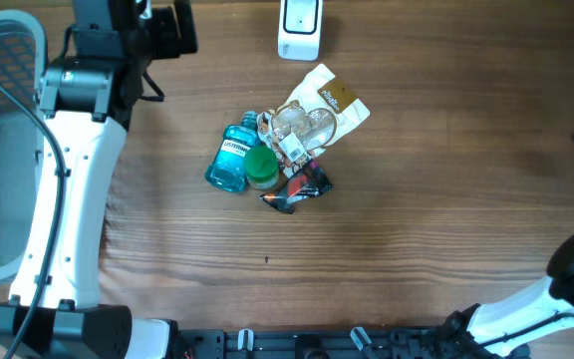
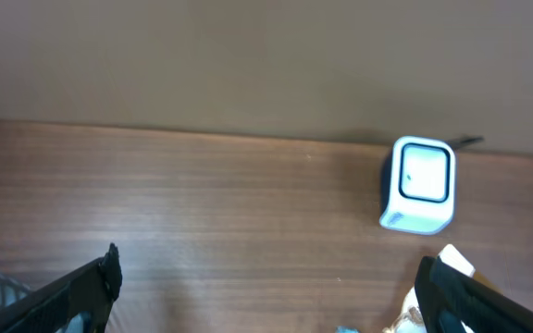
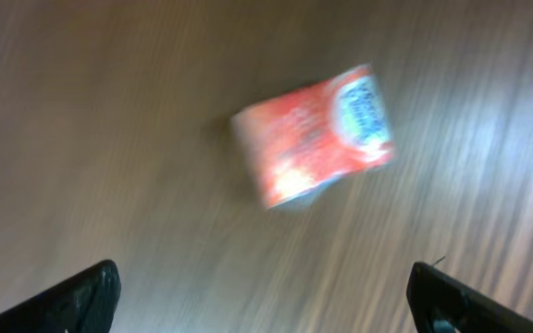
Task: Scan the item barcode
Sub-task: 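Carry the tissue pack to the right table edge and release it, then reach the right gripper down to the green jar and grasp it, then lift the green jar out of the pile with the right gripper, then carry the green jar up toward the scanner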
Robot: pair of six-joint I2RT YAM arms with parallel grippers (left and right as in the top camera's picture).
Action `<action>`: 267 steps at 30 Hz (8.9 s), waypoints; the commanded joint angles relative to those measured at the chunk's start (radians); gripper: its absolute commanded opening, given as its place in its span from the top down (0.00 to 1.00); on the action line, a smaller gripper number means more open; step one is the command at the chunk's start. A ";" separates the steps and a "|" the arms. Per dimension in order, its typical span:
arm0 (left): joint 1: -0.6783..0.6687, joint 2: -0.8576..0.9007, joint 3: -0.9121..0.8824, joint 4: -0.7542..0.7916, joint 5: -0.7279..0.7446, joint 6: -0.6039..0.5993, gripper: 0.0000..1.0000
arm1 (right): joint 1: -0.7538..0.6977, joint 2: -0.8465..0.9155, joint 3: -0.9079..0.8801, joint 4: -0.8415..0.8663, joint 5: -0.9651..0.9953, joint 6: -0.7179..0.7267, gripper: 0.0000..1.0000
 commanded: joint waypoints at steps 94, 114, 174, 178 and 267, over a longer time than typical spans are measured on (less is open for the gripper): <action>0.209 -0.044 -0.007 -0.219 -0.110 -0.306 0.00 | 1.388 0.166 0.095 0.132 -0.315 1.463 0.00; 0.209 -0.007 -0.007 -0.220 -0.110 -0.306 0.00 | 1.381 0.244 0.095 0.210 -0.408 1.237 0.27; 0.209 0.026 -0.008 -0.233 -0.111 -0.305 0.00 | 1.325 0.210 0.364 -0.486 -0.224 0.297 0.00; 0.209 0.026 -0.008 -0.241 -0.111 -0.306 0.00 | 1.325 0.210 0.364 -0.594 -0.283 0.672 0.00; 0.209 0.039 -0.008 -0.274 -0.111 -0.298 0.00 | 1.206 0.256 0.211 -0.274 -0.380 0.472 0.00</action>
